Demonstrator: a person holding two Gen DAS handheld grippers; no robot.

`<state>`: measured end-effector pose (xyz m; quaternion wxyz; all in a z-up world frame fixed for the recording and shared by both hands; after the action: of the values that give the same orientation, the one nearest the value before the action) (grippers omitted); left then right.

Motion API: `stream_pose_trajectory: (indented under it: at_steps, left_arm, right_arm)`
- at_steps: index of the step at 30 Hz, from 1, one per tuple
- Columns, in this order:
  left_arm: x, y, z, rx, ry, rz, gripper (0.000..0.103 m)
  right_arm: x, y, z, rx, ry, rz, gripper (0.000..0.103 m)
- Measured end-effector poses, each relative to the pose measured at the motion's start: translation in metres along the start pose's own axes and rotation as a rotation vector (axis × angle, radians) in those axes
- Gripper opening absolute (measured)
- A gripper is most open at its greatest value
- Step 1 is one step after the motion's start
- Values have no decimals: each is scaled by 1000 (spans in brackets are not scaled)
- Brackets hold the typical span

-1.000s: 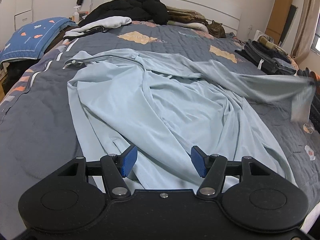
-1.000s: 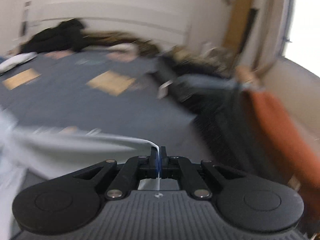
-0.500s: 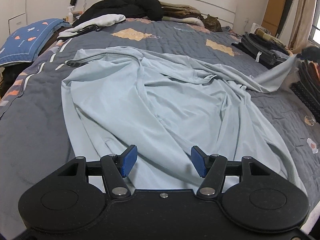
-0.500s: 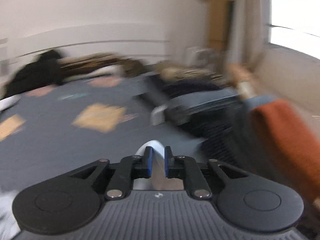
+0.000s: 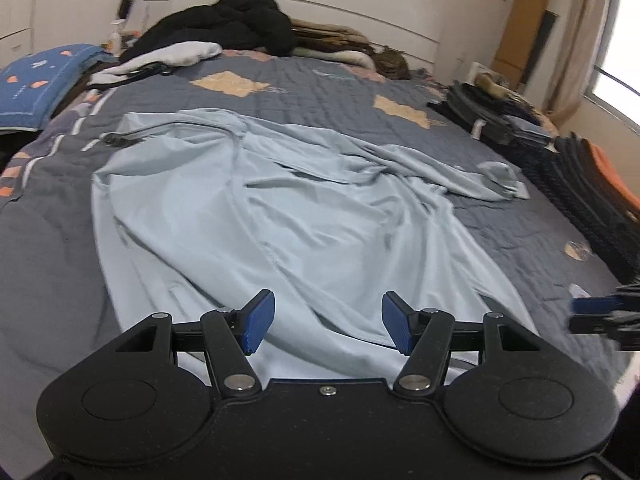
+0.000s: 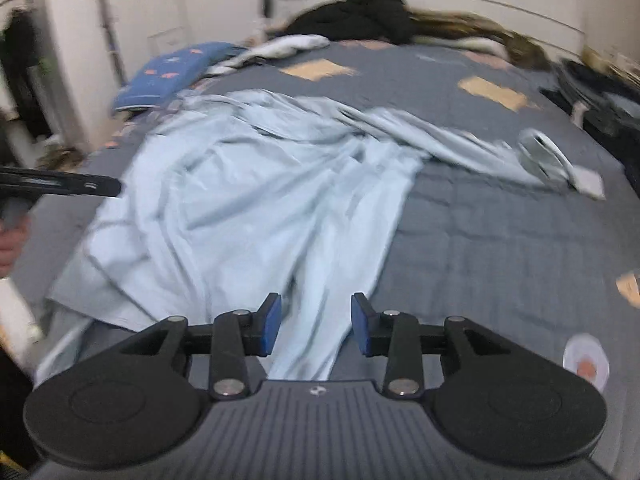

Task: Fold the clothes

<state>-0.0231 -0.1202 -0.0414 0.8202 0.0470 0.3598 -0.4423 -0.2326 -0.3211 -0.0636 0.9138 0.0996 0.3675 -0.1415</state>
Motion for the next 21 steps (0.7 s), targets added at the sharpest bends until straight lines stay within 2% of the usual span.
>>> stream_pose_trajectory:
  at_steps: [3, 6, 9, 12, 13, 15, 16, 19, 21]
  left_arm:
    - [0, -19, -7, 40, 29, -82, 59]
    - [0, -47, -20, 125, 69, -186, 59]
    - [5, -67, -33, 211, 100, -209, 59]
    - [9, -73, -39, 232, 116, -207, 59]
    - [10, -72, -39, 231, 115, -203, 59]
    - [9, -70, -39, 219, 109, -196, 59]
    - [8, -69, -38, 211, 105, -194, 59]
    - [6, -66, -36, 199, 95, -189, 59]
    - [4, -66, -34, 198, 91, -191, 59]
  right_arm:
    - [14, 3, -6, 47, 30, -17, 37]
    - [22, 10, -5, 75, 27, 19, 37]
    - [31, 15, -7, 77, 45, 19, 37]
    - [41, 15, -12, 81, 76, 9, 36]
    - [44, 13, -14, 90, 91, 1, 32]
    - [47, 11, -17, 97, 104, 1, 9]
    - [44, 8, -16, 123, 95, 11, 1]
    - [36, -3, -9, 204, 68, 40, 1]
    - [25, -14, 6, 287, 24, 72, 1]
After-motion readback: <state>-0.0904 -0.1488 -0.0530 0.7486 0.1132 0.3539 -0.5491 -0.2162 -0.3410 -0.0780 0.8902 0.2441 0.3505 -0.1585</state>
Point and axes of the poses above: each gripper's, at about its wrist camera, not at the fingertips, and x roughly the way its jaws point, y to its left, z to its top, the point moved 4 cm from there along x, roughly the way its jaws point, and after that the axes turned 1 degree about -x, right-handed, at the moved point
